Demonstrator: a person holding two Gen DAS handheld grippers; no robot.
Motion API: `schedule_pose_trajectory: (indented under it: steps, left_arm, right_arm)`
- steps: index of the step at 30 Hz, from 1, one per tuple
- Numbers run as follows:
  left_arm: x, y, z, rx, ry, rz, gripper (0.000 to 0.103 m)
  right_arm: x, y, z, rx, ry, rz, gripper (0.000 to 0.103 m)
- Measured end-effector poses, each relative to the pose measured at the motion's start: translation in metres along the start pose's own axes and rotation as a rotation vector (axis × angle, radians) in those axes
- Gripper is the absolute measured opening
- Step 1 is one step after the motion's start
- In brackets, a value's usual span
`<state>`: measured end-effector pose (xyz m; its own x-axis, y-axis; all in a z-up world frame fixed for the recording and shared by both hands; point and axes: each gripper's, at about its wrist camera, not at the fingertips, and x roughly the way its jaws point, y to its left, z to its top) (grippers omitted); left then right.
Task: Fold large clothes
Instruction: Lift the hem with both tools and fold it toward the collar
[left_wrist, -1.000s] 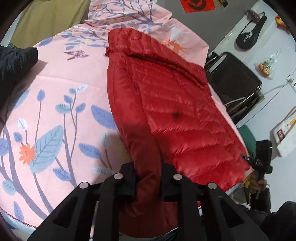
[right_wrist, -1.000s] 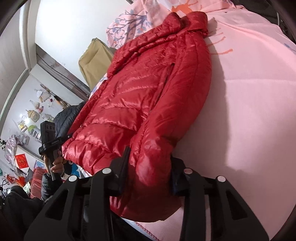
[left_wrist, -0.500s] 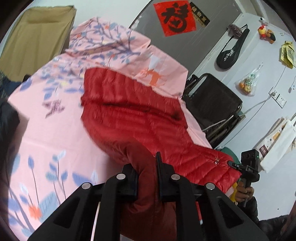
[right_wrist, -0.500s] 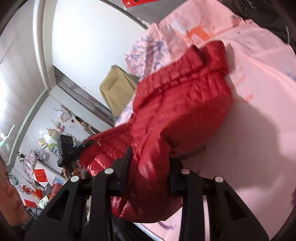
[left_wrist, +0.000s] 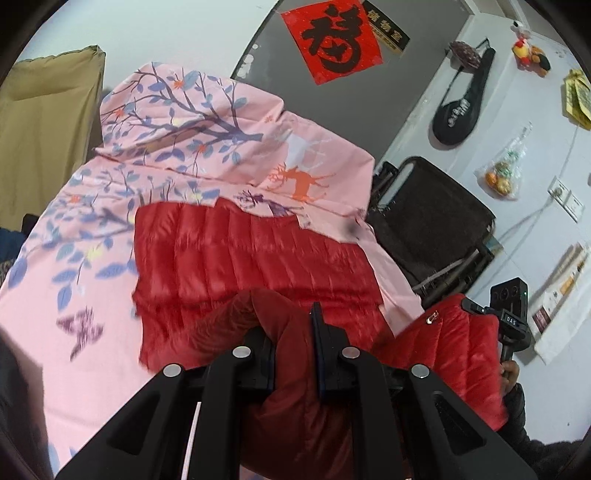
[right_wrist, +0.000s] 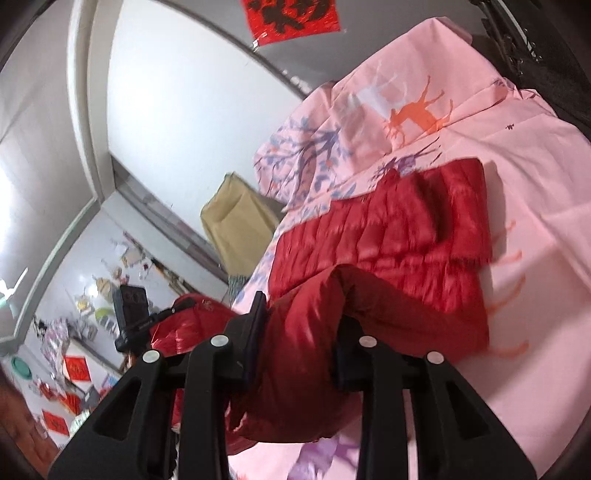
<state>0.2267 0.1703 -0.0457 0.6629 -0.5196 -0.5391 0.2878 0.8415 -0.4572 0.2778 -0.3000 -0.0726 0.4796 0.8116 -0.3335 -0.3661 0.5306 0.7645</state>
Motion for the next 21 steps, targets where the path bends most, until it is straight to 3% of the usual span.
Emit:
schedule_pose_trajectory:
  steps: [5, 11, 21]
  left_arm:
    - [0.038, 0.028, 0.036, -0.050, -0.003, 0.024, 0.015]
    - [0.089, 0.072, 0.061, -0.121, 0.002, 0.059, 0.015]
    - [0.166, 0.128, 0.050, -0.217, 0.051, 0.127, 0.019]
  right_arm:
    - [0.031, -0.037, 0.041, 0.077, -0.046, -0.036, 0.029]
    - [0.065, -0.092, 0.067, 0.165, -0.095, -0.084, 0.030]
    - [0.105, -0.166, 0.058, 0.273, -0.114, -0.125, 0.030]
